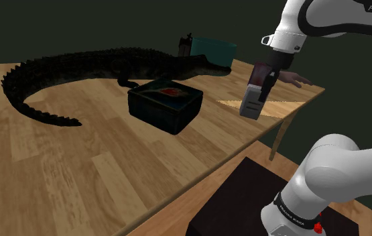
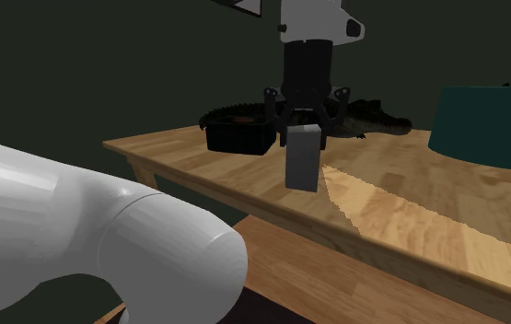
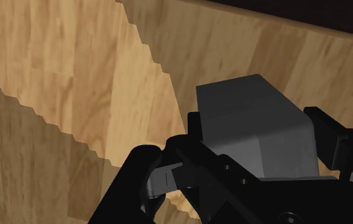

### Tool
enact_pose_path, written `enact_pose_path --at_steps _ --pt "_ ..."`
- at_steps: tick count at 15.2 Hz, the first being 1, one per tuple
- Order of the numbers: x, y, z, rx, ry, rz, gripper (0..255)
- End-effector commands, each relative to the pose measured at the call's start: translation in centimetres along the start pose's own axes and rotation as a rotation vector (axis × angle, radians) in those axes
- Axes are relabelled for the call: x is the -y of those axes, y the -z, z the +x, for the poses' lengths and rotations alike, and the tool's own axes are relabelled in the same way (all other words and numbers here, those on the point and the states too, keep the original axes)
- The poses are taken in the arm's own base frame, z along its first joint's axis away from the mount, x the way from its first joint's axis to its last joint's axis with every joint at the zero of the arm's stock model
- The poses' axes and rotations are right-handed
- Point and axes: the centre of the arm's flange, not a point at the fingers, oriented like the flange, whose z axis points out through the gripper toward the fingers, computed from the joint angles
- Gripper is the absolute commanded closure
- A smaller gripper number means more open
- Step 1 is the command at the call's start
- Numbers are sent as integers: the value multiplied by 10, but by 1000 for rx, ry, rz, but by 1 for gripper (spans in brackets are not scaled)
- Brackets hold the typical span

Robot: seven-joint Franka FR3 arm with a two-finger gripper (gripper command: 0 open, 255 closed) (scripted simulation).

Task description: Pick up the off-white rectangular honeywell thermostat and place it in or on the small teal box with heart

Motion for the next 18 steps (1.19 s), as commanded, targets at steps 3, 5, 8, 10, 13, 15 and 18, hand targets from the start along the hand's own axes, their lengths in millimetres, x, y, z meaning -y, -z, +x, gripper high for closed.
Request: enact_pose_path --at_steps 3,5,8,10,13,15,18 --pt "0 16 0 0 0 0 255" --pt "0 27 0 0 0 0 255" --pt "-1 42 0 0 0 0 255" --pt "-1 53 0 0 0 0 255" --pt "-1 69 0 0 0 0 255" --pt "-1 79 0 0 0 0 255" --pt "-1 95 0 0 0 0 255"
